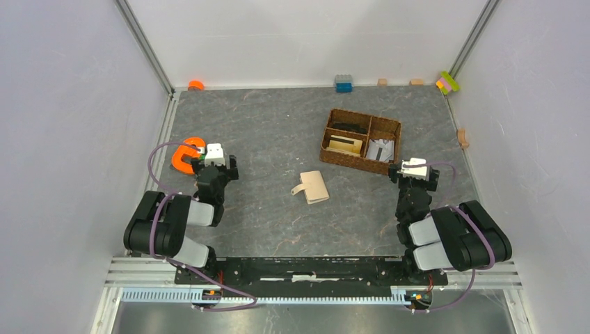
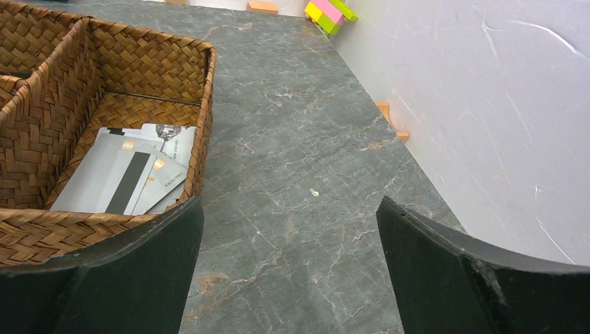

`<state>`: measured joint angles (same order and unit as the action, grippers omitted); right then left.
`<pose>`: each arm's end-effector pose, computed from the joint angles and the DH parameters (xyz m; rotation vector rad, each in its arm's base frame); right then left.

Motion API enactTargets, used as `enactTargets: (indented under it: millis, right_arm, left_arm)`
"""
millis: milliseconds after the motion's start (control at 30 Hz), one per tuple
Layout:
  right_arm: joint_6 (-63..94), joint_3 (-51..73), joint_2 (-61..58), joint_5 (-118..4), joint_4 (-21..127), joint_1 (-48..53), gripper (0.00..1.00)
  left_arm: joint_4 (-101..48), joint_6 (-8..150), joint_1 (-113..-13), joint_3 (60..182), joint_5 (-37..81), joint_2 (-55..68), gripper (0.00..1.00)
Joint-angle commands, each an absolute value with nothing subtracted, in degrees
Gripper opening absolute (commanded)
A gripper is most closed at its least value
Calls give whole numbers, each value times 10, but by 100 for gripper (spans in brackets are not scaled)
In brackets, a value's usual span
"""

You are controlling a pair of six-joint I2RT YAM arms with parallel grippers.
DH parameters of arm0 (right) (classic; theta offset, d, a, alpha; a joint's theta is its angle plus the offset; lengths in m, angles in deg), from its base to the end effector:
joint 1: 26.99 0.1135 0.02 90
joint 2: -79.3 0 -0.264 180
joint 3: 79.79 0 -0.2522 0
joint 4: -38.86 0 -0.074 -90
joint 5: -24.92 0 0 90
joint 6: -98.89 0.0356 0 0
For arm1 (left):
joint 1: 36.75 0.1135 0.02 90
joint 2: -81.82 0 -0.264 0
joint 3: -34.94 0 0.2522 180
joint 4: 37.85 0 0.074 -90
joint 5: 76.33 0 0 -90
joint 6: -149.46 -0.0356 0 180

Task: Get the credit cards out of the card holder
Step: Reset both arms

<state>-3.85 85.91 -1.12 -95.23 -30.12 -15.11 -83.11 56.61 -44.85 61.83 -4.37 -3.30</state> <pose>0.1826 0.0201 0.1484 0.0941 1.5390 -0.4113 0.2346 -0.0223 0.1379 -0.0539 1.7902 0.2170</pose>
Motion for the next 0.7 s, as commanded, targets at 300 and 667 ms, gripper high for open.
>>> enactTargets:
  millis: [300,667]
  right_arm:
    - [-32,934,-6,-946,-347,-153,98]
    - [-32,935,-6,-946,-347,-153,98]
  left_arm:
    - [-872,584,-446,630,-29,-28,100]
    - [-848,589,-430,642,3,-28,100]
